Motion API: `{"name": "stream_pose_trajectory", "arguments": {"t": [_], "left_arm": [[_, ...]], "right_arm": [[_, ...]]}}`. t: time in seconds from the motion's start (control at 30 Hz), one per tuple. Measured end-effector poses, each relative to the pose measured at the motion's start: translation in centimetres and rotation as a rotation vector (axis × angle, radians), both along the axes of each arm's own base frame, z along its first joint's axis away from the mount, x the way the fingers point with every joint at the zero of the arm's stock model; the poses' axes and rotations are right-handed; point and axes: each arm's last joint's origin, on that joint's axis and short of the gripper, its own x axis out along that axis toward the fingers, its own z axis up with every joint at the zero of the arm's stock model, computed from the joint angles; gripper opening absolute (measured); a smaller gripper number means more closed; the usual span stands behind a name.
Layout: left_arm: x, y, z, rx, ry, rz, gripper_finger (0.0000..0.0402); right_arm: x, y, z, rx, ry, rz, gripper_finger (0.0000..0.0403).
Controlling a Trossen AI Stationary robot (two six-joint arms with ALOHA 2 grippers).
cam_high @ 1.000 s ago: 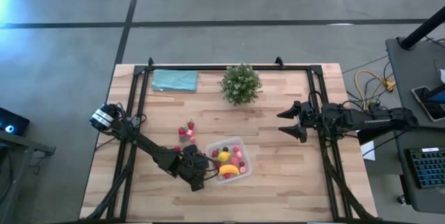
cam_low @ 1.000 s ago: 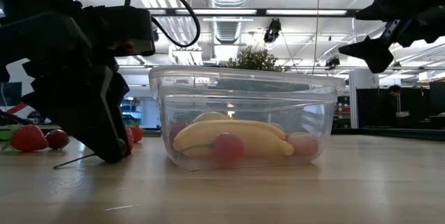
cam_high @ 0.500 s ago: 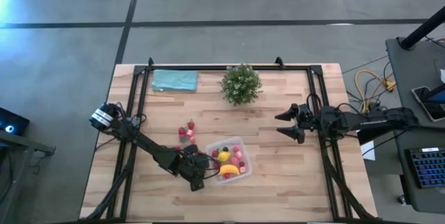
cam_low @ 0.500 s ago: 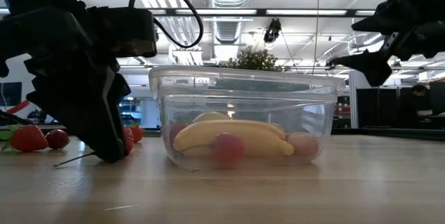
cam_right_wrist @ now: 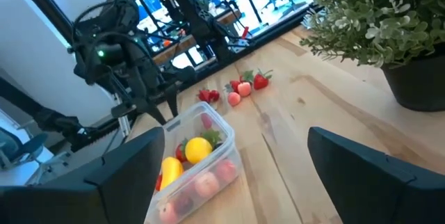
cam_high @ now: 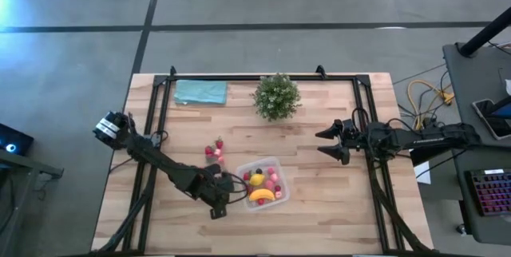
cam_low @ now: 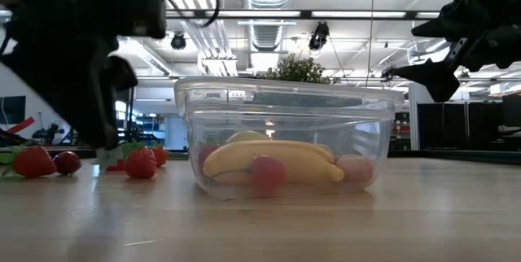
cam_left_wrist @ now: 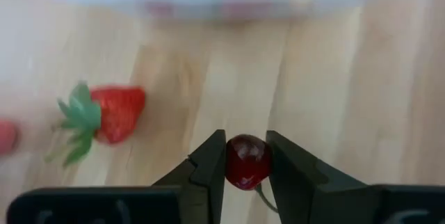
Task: Pick and placing Produce into tupperware
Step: Put the red cherry into the transparent bin
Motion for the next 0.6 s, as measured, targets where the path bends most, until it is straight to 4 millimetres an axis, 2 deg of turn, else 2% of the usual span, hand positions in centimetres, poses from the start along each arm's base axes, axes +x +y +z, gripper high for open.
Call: {"name": "stream_pose_trajectory", "arguments": {"t": [0.2,0.5,0.6], "left_arm": [[1.8,1.6,1.8,0.047,-0.067,-0.043,0.0074],[6.1,4.8,7.4,0.175,-0.253,-0.099,0.0074],[6.7,5.6,7.8,0.193,-0.262,-0.103,0.0074]], "right_arm": [[0.0,0.0,0.0,0.0,-0.001,0.0,0.035],[0.0,0.0,0.0,0.0,-0.001,0.0,0.0348],[0.0,0.0,0.0,0.0,-0.001,0.0,0.035]]}}
